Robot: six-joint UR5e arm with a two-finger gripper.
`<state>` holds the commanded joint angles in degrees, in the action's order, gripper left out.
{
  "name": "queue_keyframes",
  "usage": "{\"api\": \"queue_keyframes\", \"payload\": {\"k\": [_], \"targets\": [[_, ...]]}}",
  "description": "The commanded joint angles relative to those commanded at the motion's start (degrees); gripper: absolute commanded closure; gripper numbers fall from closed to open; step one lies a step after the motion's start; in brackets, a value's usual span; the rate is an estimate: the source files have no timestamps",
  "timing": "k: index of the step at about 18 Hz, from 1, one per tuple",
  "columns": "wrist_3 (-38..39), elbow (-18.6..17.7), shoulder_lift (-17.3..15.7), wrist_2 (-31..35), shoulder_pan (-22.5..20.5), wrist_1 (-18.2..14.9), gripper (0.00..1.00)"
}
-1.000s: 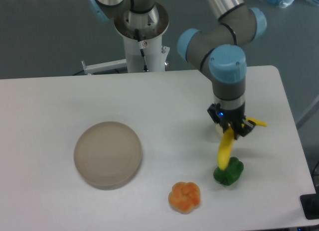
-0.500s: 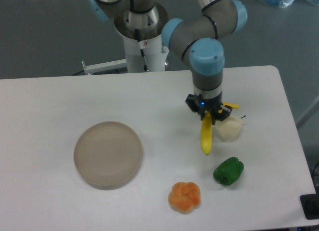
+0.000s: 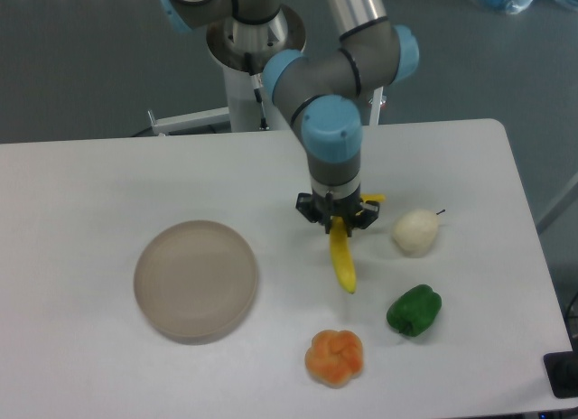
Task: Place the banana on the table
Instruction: 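Carry the banana away from the green pepper toward the plate, then lower the banana onto the table beside the white round object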
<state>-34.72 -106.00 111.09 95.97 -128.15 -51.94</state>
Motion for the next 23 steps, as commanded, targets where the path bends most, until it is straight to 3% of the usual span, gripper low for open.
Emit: {"api": "queue_keyframes", "payload": {"k": [6, 15, 23], "targets": [[-0.61, 0.44, 2.38, 0.62, 0.18, 0.62, 0.74], [-0.97, 0.35, 2.55, 0.53, 0.18, 0.62, 0.72], [-6.77, 0.00, 2.99, 0.53, 0.18, 0.70, 0.72]]}}
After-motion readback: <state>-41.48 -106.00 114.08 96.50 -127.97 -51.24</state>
